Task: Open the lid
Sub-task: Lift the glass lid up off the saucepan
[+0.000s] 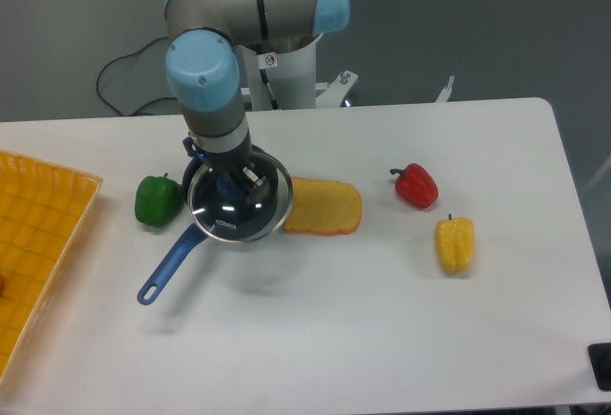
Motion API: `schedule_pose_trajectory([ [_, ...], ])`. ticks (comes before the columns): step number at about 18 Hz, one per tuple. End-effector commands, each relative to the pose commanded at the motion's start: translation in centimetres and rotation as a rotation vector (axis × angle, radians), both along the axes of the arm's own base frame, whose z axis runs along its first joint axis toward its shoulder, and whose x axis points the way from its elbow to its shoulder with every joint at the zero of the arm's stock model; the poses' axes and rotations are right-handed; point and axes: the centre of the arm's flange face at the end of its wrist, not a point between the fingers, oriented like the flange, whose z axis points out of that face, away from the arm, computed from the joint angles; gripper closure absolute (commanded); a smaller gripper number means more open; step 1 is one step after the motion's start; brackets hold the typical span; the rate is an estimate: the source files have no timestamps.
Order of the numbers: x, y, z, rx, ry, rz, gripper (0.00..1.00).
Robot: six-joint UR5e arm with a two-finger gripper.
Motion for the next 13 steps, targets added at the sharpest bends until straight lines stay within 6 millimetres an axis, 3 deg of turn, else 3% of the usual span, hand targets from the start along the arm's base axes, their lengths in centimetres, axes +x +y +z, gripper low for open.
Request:
schedule_pose_trajectory([
  [3, -2.0, -0.2, 0.5, 0.009, 0.006, -0.032, 0.48],
  [13, -4.1, -1.3, 0.2, 0.008, 0.0, -0.023, 0.48],
])
